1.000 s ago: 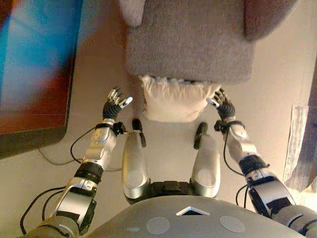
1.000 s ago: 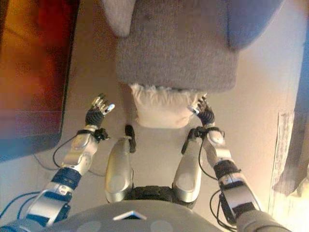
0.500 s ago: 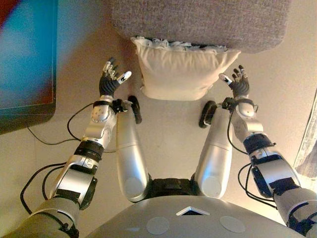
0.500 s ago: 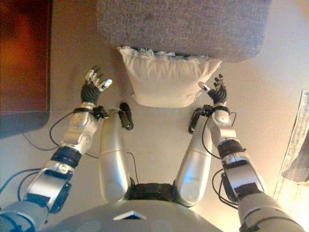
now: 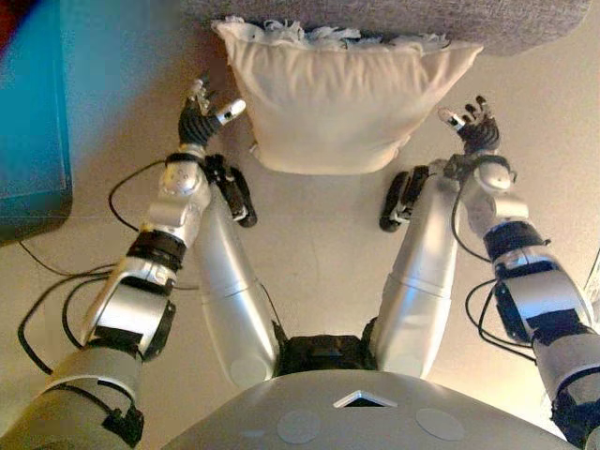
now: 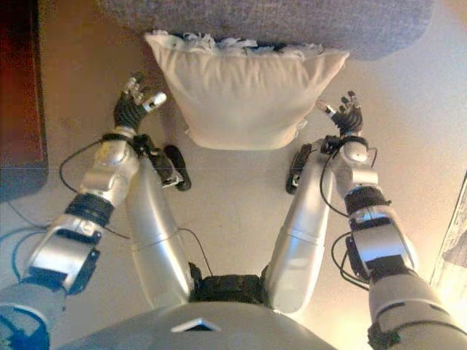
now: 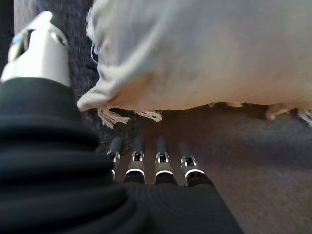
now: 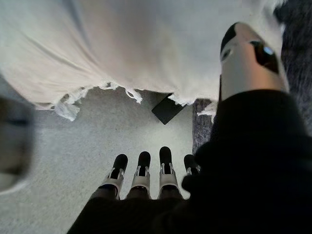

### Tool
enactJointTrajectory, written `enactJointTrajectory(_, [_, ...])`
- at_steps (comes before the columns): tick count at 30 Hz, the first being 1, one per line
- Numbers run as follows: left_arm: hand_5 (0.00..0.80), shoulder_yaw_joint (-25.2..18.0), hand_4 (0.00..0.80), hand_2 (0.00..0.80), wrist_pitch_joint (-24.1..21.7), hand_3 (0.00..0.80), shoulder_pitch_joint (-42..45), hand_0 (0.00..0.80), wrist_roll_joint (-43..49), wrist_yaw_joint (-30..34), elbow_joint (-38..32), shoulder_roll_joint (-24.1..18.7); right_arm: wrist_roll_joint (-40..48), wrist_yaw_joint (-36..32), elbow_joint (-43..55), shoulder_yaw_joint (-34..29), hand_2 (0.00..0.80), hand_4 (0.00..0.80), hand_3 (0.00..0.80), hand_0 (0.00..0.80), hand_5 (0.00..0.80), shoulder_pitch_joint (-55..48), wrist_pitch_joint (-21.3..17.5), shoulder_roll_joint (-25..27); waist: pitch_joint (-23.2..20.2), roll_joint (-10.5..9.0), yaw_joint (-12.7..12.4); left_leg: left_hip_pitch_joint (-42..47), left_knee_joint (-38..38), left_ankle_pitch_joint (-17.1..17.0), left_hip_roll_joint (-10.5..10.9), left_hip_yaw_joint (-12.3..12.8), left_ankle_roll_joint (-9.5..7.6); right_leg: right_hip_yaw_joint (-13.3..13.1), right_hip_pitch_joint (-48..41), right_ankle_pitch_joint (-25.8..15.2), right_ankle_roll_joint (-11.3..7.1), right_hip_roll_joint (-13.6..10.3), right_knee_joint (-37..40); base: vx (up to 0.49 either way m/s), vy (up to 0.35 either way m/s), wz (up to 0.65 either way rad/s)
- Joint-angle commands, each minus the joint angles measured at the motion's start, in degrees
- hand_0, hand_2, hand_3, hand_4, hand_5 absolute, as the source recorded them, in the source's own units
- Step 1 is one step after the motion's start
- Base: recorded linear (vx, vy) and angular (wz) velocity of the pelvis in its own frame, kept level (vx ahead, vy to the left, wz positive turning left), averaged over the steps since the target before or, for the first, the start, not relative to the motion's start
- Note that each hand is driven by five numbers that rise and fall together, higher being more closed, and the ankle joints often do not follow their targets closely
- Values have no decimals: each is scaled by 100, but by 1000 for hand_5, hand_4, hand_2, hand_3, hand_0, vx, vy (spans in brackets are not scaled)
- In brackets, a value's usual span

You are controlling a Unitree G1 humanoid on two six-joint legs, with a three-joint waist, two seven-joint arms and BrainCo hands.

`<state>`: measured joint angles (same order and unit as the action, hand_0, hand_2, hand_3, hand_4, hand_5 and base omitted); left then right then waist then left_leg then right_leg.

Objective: Pick up the cushion and take it to the sofa

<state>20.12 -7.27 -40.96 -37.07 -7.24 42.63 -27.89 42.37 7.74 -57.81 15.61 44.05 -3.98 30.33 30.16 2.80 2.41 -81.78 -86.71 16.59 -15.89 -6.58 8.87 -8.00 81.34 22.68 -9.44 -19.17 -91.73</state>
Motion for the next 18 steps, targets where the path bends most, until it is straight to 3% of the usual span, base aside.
enactJointTrajectory(1, [0, 260, 0, 0, 266, 0, -455, 0, -416, 223, 375, -117, 244, -501, -384, 109, 0, 0, 0, 0, 0, 383, 241, 85, -124, 110, 50, 70, -600, 996, -144, 318, -456, 22, -60, -325, 274, -151, 401, 31, 14, 5])
enactJointTrajectory(5, [0, 381, 0, 0, 568, 0, -954, 0, -716, 310, 838, -192, 158, -809, -691, 383, 0, 0, 0, 0, 0, 870, 447, 49, -118, 63, 44, -88, -888, 1080, -152, 225, -456, -32, 113, -272, 299, -181, 140, 32, -12, 0])
enactJointTrajectory(13, [0, 760, 0, 0, 1278, 0, -1760, 0, -610, 538, 1913, -103, 340, -788, -1165, 715, 0, 0, 0, 0, 0, 1642, 818, -156, -41, 5, 38, -514, -1433, 1257, -147, 16, -447, -171, 542, -149, 353, -224, -365, 12, -24, 4])
enactJointTrajectory(18, [0, 947, 0, 0, 1533, 0, -1910, 0, -873, 930, 2137, -13, 252, -974, -1121, 916, 0, 0, 0, 0, 0, 1819, 834, -299, -38, -2, 68, -780, -1766, 1363, -99, -95, -429, -296, 832, -134, 368, -194, -635, 2, 5, -1])
